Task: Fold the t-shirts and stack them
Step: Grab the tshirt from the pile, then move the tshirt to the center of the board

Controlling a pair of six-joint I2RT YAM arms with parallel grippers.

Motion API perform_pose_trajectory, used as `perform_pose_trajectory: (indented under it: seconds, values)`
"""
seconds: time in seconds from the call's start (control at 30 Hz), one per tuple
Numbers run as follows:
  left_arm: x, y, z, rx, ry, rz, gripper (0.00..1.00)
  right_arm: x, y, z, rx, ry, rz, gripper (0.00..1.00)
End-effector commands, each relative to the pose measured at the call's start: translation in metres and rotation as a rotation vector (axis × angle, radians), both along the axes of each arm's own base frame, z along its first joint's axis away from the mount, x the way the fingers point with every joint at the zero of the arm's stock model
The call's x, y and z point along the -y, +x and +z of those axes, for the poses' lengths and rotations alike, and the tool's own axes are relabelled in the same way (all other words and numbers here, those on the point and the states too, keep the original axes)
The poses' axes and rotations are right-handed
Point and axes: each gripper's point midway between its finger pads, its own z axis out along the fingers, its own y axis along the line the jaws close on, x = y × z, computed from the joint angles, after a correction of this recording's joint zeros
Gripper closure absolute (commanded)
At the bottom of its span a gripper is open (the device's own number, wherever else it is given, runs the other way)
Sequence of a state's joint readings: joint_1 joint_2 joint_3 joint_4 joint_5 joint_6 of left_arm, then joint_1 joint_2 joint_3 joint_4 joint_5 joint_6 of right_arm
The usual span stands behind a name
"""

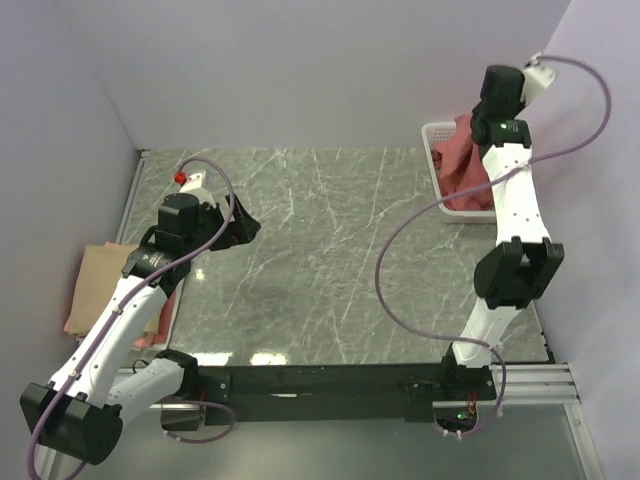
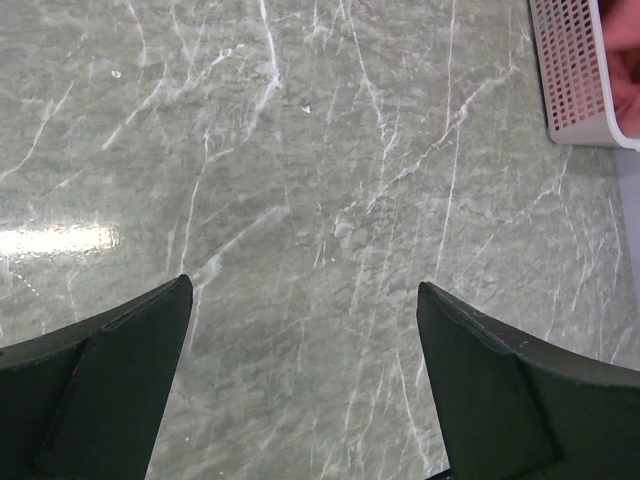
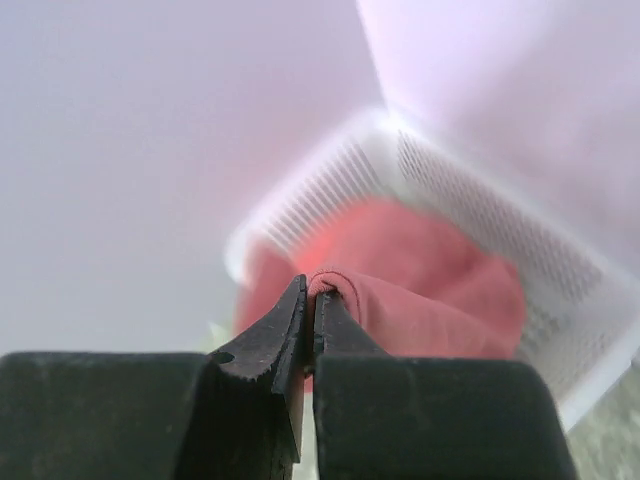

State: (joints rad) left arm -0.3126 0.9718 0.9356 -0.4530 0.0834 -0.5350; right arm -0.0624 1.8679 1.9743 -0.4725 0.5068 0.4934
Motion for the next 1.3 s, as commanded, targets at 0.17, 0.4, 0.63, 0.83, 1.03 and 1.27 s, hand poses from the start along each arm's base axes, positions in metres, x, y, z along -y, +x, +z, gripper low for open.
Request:
perform_pose_trajectory:
  seconds: [0.17, 0.4, 0.63, 0.83, 1.03, 1.27]
  values:
    - [-0.002, 0.004, 0.008, 0.037, -0.015, 0.005, 0.01, -0.082, -0.108, 0.252, 0.48, -0.256, 0.055, 1.0]
    - [-0.006, 0.004, 0.012, 0.052, -0.024, 0.02, 0.0, -0.167, -0.201, 0.346, 0.738, -0.297, 0.287, 1.0]
    - [-0.006, 0.003, 0.016, 0.058, -0.045, 0.021, 0.01, -0.224, -0.229, 0.368, 0.809, -0.259, 0.437, 1.0]
    - [0.003, -0.001, 0.012, 0.044, -0.108, 0.004, 0.01, -0.256, -0.224, 0.371, 0.813, -0.228, 0.491, 1.0]
    - [0.014, -0.005, -0.004, 0.005, -0.197, -0.007, 0.01, -0.305, -0.201, 0.343, 0.761, -0.221, 0.585, 1.0]
    - [0.019, -0.009, -0.022, -0.055, -0.245, -0.002, 0.0, -0.33, -0.115, 0.257, 0.559, -0.259, 0.581, 1.0]
